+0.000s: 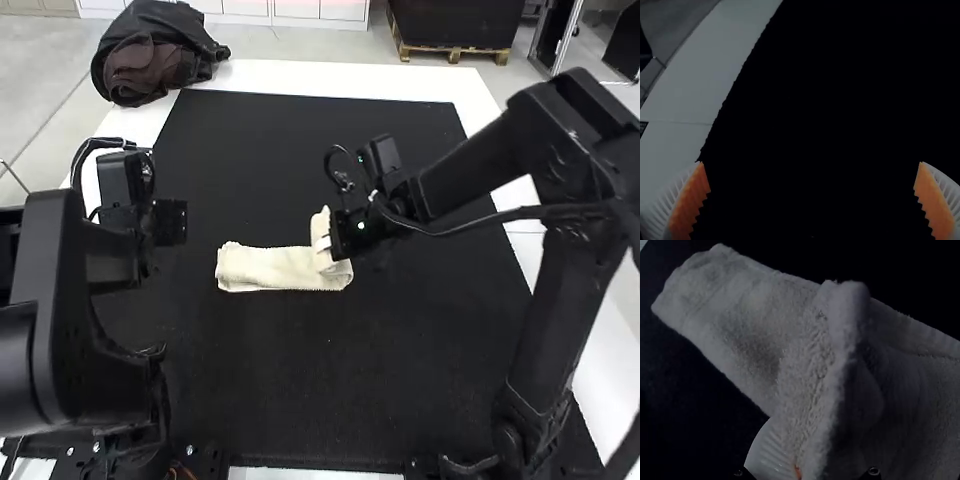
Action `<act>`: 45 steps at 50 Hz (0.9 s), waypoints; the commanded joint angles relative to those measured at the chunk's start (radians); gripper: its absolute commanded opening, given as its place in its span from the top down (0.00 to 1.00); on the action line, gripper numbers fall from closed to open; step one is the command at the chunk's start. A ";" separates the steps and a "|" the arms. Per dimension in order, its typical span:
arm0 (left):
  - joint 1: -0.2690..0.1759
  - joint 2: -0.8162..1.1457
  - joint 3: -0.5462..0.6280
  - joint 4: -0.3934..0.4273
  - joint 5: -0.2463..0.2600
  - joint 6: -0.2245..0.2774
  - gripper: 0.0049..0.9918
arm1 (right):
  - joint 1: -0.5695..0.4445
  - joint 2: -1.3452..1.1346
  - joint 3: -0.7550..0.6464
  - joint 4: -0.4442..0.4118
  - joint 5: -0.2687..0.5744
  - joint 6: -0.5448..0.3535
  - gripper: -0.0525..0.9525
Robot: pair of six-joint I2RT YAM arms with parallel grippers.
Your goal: Fold the towel.
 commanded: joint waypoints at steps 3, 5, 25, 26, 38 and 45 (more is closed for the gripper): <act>0.006 -0.003 -0.005 0.018 0.028 0.006 0.03 | 0.045 0.058 0.091 0.008 0.002 0.012 0.97; 0.008 0.002 -0.005 0.024 0.028 0.006 0.03 | 0.054 0.076 0.110 0.008 0.002 0.014 0.97; 0.008 0.055 0.000 0.062 0.048 0.005 0.03 | 0.146 0.245 0.301 0.003 0.002 0.028 0.97; 0.008 0.055 -0.002 0.062 0.048 0.005 0.03 | 0.150 0.250 0.312 0.003 0.002 0.028 0.97; 0.008 0.061 -0.002 0.062 0.048 0.003 0.03 | 0.193 0.322 0.412 -0.012 0.002 0.031 0.97; 0.008 0.061 -0.003 0.064 0.048 0.003 0.03 | 0.210 0.338 0.442 -0.030 0.001 0.031 0.97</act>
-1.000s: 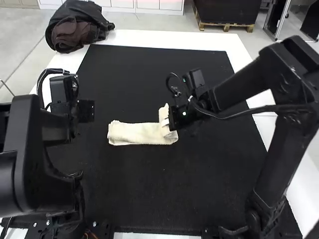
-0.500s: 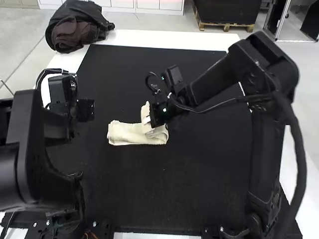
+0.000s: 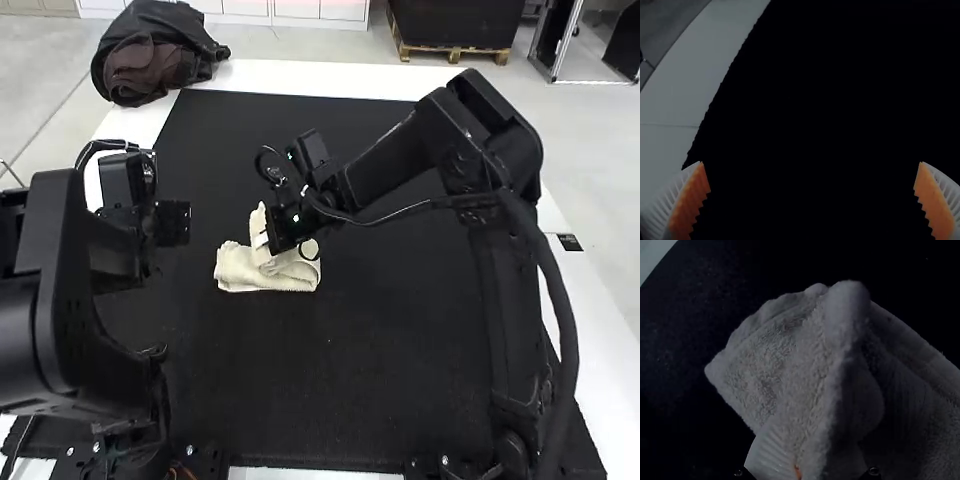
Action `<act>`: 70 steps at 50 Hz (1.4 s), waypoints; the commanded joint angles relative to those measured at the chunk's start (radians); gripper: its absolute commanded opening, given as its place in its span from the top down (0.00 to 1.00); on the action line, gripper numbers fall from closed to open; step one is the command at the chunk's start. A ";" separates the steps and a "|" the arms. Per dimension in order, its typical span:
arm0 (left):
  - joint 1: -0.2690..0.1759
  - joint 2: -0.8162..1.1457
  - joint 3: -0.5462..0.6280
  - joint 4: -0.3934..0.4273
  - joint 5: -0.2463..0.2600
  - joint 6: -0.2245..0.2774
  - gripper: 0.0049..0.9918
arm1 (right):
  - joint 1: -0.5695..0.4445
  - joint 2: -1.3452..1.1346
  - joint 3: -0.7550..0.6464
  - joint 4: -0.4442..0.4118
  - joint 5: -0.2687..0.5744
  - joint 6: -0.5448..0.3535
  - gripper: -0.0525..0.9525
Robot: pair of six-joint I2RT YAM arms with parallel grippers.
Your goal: Fold the towel.
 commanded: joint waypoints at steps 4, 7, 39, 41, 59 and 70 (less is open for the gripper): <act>0.008 0.008 -0.003 0.012 0.013 0.004 0.03 | 0.025 0.012 0.049 -0.002 -0.001 0.018 0.97; 0.008 0.011 -0.003 0.012 0.015 0.004 0.03 | 0.028 0.018 0.058 -0.002 -0.001 0.022 0.97; 0.005 0.023 0.000 0.015 0.013 0.002 0.03 | 0.063 0.065 0.155 -0.049 -0.046 0.084 0.52; 0.003 0.023 0.000 0.015 0.012 0.002 0.03 | 0.069 0.062 0.157 -0.055 -0.049 0.078 0.45; 0.000 0.023 0.000 0.017 0.012 -0.006 0.03 | 0.077 -0.001 0.181 -0.086 -0.043 0.008 0.10; 0.000 0.023 -0.003 0.015 0.012 -0.010 0.03 | 0.019 -0.064 0.172 -0.082 -0.067 0.013 0.43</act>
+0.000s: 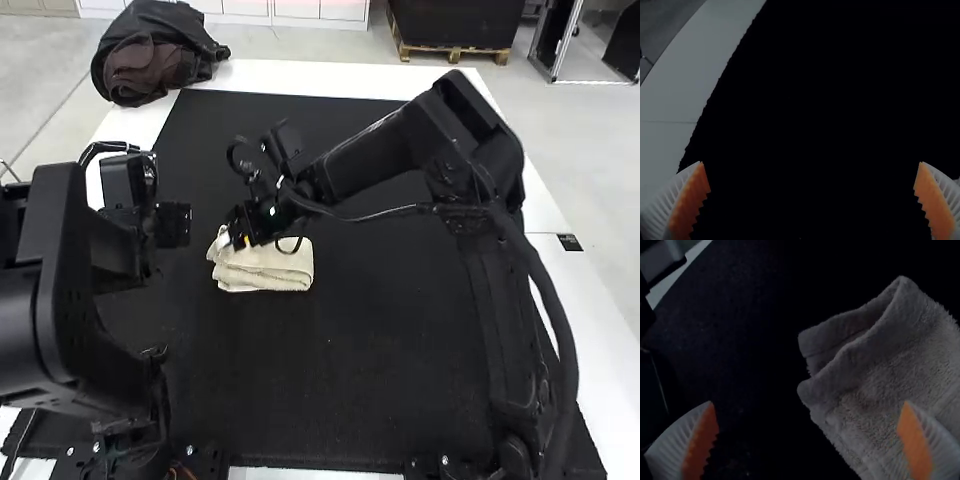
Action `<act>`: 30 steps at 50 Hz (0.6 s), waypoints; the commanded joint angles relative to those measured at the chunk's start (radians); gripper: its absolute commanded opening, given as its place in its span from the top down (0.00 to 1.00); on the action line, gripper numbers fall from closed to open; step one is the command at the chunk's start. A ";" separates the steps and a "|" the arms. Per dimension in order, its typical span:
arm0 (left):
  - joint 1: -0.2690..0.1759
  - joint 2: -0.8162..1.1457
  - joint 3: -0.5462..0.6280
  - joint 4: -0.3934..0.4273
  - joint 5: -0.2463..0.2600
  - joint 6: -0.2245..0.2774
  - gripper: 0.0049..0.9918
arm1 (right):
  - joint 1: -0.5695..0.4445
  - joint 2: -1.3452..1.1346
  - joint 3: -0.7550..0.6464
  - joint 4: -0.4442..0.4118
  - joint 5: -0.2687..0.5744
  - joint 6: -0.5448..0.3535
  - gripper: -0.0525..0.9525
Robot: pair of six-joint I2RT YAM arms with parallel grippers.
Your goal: Fold the towel.
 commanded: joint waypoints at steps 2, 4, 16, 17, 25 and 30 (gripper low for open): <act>0.001 0.003 -0.003 0.009 0.012 -0.009 0.03 | -0.057 -0.090 0.022 0.010 -0.037 -0.012 0.62; 0.001 0.003 -0.003 0.008 0.013 -0.009 0.03 | -0.065 -0.094 0.011 0.012 -0.048 -0.013 0.77; 0.001 0.003 -0.003 0.009 0.013 -0.014 0.03 | -0.077 -0.086 -0.078 0.096 -0.051 -0.009 0.97; 0.001 0.003 -0.002 0.009 0.013 -0.015 0.03 | -0.076 -0.082 -0.090 0.113 -0.051 -0.006 0.97; 0.002 0.003 0.001 0.011 0.013 -0.017 0.03 | -0.071 -0.054 -0.133 0.176 -0.051 -0.003 0.97; 0.004 0.003 0.001 0.014 0.013 -0.017 0.03 | -0.071 -0.034 -0.148 0.216 -0.051 0.002 0.97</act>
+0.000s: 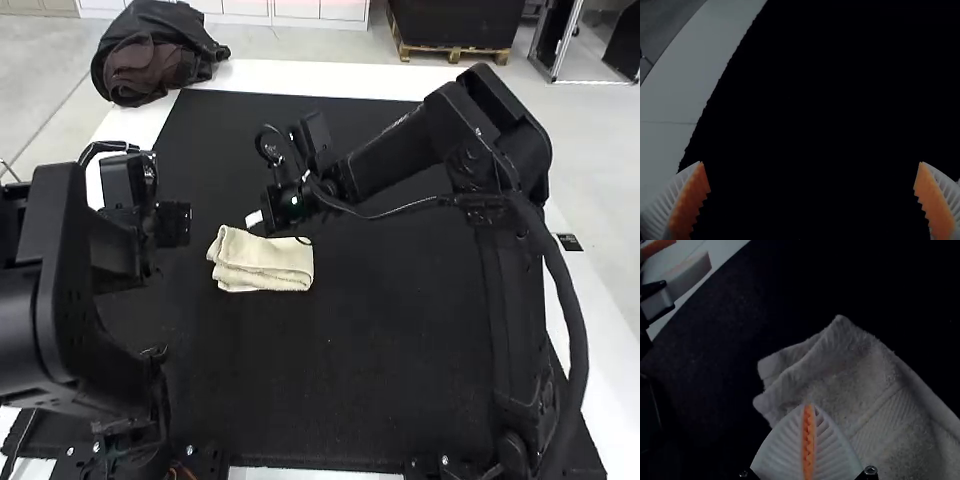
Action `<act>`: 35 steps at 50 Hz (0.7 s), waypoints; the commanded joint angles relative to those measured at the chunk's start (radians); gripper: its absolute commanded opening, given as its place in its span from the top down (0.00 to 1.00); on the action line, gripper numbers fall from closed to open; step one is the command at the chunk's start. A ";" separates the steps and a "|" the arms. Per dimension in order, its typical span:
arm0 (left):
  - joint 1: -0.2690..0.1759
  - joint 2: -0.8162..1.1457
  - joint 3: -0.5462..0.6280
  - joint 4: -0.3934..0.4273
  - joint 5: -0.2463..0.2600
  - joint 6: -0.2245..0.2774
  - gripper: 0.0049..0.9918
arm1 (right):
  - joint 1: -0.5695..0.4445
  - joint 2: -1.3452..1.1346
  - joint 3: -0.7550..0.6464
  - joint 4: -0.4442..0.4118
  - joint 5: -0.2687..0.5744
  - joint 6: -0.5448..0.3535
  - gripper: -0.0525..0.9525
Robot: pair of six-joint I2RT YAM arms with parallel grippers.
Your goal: Fold the towel.
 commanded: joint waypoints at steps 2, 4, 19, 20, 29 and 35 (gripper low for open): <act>0.002 0.005 0.003 0.011 0.013 -0.011 0.03 | 0.010 0.027 -0.011 0.044 -0.019 0.007 0.97; 0.001 0.004 0.002 0.011 0.013 -0.013 0.03 | 0.011 0.036 -0.013 0.056 -0.024 0.007 0.97; 0.001 0.004 0.009 0.021 0.015 -0.019 0.03 | 0.010 0.110 -0.016 0.148 -0.037 0.014 0.97; 0.002 0.004 0.011 0.021 0.015 -0.019 0.03 | 0.007 0.117 -0.019 0.158 -0.039 0.014 0.97; 0.001 0.004 0.017 0.021 0.013 -0.027 0.03 | -0.005 0.169 -0.045 0.230 -0.048 0.014 0.97; 0.001 0.004 0.017 0.023 0.015 -0.027 0.03 | -0.007 0.202 -0.072 0.286 -0.054 0.016 0.97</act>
